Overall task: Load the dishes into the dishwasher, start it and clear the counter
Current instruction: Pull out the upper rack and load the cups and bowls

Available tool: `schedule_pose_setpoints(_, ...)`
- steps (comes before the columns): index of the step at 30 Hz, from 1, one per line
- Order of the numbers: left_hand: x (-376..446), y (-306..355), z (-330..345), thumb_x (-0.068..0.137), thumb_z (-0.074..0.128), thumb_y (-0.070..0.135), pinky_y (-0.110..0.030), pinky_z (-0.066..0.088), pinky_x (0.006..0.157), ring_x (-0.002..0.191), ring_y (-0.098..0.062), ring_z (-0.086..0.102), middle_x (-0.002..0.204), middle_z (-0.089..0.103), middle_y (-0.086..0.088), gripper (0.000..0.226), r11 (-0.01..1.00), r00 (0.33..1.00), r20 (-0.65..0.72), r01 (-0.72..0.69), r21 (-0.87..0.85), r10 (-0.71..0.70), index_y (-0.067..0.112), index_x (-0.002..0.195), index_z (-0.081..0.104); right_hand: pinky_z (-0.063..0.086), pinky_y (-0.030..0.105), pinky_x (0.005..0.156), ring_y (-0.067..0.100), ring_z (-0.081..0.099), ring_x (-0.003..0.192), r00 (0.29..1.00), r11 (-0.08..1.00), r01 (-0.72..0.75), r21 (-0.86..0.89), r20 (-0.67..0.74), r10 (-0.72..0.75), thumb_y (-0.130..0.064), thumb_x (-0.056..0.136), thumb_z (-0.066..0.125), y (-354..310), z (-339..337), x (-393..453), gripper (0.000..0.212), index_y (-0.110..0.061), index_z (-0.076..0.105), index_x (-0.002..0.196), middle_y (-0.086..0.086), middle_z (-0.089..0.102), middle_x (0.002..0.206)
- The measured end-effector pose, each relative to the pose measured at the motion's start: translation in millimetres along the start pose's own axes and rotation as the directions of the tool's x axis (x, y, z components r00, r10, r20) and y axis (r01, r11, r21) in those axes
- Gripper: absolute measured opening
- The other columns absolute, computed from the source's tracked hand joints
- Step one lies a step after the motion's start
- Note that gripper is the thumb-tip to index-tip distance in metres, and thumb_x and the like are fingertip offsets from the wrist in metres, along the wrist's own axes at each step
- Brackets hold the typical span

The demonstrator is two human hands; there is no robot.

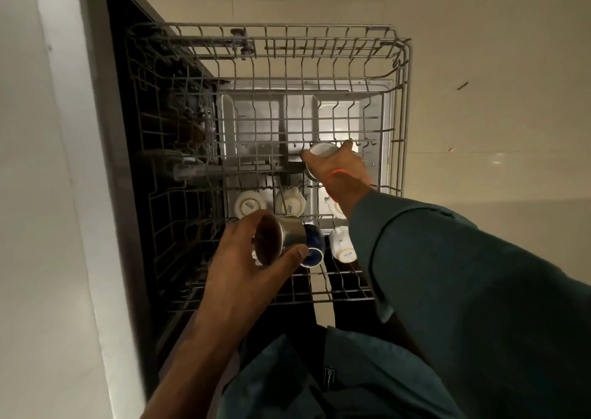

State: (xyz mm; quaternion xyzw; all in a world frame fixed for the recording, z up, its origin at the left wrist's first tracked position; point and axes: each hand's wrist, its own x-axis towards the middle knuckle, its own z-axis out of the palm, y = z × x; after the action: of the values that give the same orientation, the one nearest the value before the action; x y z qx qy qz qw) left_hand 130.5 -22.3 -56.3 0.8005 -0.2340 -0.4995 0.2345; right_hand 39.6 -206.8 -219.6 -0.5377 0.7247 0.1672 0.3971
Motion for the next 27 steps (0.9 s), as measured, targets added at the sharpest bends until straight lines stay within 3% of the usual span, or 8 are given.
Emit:
schedule_pose_setpoints(3,1.8,2.1,2.0,0.075,0.076,0.061,-0.022,0.047,0.082,0.107,0.007,0.053,0.119,0.050,0.023,0.054,1.000,1.000,-0.002,0.004,0.003,-0.004,0.055,0.119,0.044,0.056,0.050,0.084,0.032,0.064,0.098,1.000,1.000,-0.008,0.007,-0.025,0.008,-0.089,0.051,0.055,1.0,-0.4,-3.3,0.104,-0.022,0.041,0.129,0.008,0.065,0.113)
schedule_pose_setpoints(8,5.4,11.1,2.8,0.072,0.074,0.064,-0.022,0.048,0.083,0.106,0.008,0.054,0.117,0.050,0.026,0.046,1.000,1.000,-0.001,0.000,-0.014,0.000,0.077,0.101,0.041,0.056,0.050,0.084,0.030,0.065,0.096,0.998,0.999,0.039,-0.037,-0.045,-0.041,-0.089,0.047,0.050,2.4,0.8,-7.9,0.099,-0.026,0.044,0.123,0.005,0.066,0.108)
schedule_pose_setpoints(12,8.2,11.0,3.2,0.074,0.074,0.063,-0.028,0.052,0.087,0.108,0.006,0.054,0.119,0.050,0.025,0.049,1.000,1.000,-0.012,0.001,0.000,-0.001,0.065,0.111,0.042,0.055,0.049,0.087,0.031,0.065,0.101,0.996,0.990,0.079,-0.116,-0.033,-0.084,-0.080,0.061,0.060,3.1,6.2,-11.1,0.089,-0.024,0.044,0.129,0.006,0.066,0.114)
schedule_pose_setpoints(15,9.4,7.3,1.7,0.074,0.074,0.063,-0.030,0.054,0.089,0.108,0.005,0.055,0.119,0.051,0.024,0.052,1.000,1.000,-0.024,-0.004,0.003,0.005,0.061,0.115,0.042,0.056,0.051,0.086,0.033,0.066,0.100,0.997,0.996,0.068,-0.050,-0.019,-0.069,-0.080,0.062,0.059,6.0,14.0,-8.5,0.091,-0.024,0.042,0.131,0.008,0.064,0.116)
schedule_pose_setpoints(20,9.8,-0.5,-2.1,0.073,0.074,0.065,-0.025,0.052,0.086,0.104,0.008,0.054,0.117,0.050,0.025,0.046,1.000,1.000,-0.019,-0.007,0.025,0.007,0.066,0.107,0.043,0.055,0.051,0.088,0.035,0.064,0.103,0.999,0.998,0.021,-0.051,-0.034,-0.022,-0.076,0.068,0.067,7.8,15.9,-0.1,0.089,-0.023,0.039,0.134,0.009,0.060,0.121)
schedule_pose_setpoints(27,20.4,-8.8,-1.8,0.076,0.076,0.062,-0.026,0.050,0.086,0.107,0.005,0.055,0.121,0.053,0.019,0.057,0.998,0.999,-0.037,0.026,0.052,-0.024,0.045,0.126,0.053,0.055,0.054,0.088,0.039,0.062,0.109,1.000,0.995,-0.004,-0.095,-0.009,0.003,-0.082,0.064,0.068,6.8,16.3,4.2,0.106,-0.020,0.030,0.141,0.012,0.054,0.129)
